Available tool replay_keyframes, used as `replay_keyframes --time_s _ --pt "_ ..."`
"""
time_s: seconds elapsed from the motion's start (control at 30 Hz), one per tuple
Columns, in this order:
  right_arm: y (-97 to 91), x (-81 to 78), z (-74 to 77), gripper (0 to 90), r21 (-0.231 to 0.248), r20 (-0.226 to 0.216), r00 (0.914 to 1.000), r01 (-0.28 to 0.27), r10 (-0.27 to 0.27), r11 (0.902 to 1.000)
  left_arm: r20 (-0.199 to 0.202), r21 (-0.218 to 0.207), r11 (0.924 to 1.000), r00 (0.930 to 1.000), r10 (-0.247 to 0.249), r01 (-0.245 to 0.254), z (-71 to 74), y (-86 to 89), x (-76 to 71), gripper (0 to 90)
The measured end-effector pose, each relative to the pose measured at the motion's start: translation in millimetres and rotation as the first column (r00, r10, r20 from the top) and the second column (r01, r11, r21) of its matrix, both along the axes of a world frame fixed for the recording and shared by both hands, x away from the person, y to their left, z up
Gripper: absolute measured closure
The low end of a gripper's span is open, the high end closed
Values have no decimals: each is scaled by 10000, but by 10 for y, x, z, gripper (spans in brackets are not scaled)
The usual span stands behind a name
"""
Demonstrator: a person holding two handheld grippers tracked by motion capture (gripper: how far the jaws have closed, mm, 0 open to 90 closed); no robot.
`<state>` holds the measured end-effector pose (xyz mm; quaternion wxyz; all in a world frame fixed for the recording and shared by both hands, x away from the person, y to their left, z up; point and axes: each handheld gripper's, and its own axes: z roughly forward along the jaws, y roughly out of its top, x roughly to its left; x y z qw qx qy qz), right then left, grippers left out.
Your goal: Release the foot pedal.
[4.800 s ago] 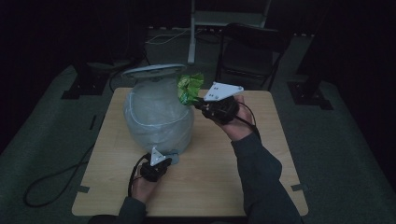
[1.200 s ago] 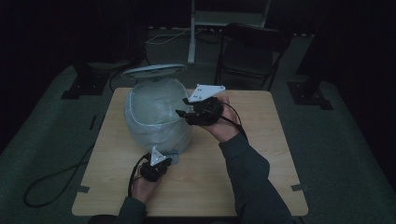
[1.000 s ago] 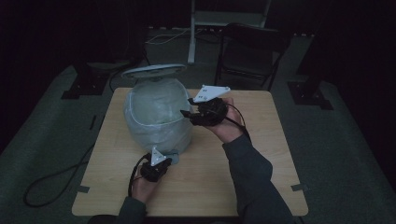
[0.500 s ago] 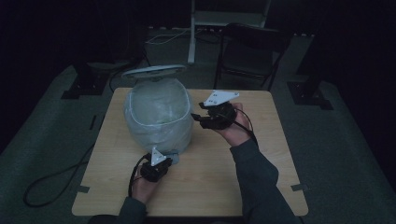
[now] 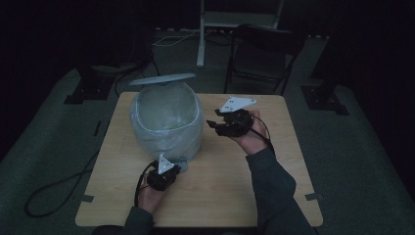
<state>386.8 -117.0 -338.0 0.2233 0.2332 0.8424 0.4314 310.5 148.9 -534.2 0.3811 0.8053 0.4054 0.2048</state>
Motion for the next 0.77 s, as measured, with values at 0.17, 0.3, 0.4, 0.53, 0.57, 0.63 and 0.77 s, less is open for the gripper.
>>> replay_keyframes --time_s 0.17,0.3,0.4,0.53,0.57,0.63,0.77 --pt "-61 12 -37 494 -57 -74 9999 145 -145 9999 35 49 10000 10000 43 -44 12 5 -5 823" --pt "-147 25 -99 493 -162 -147 9994 319 -322 9994 145 28 9999 9998 105 -105 40 16 -21 821" --pt "-193 32 -136 494 -209 -194 9990 405 -409 9990 285 -107 9999 9995 110 -107 65 28 -36 813" --pt "-334 57 -252 492 -251 -421 9965 716 -726 9971 671 -377 9993 9977 6 19 134 48 -106 784" --pt "-362 64 -280 492 -279 -447 9958 782 -794 9965 718 -373 9993 9974 -27 54 144 48 -116 779" --pt "-420 82 -352 490 -386 -523 9944 904 -924 9952 834 -418 9991 9965 -80 115 160 46 -133 777" --pt "-579 163 -612 475 -845 -900 9879 1191 -1266 9893 863 -463 9988 9962 -85 125 167 51 -142 753"
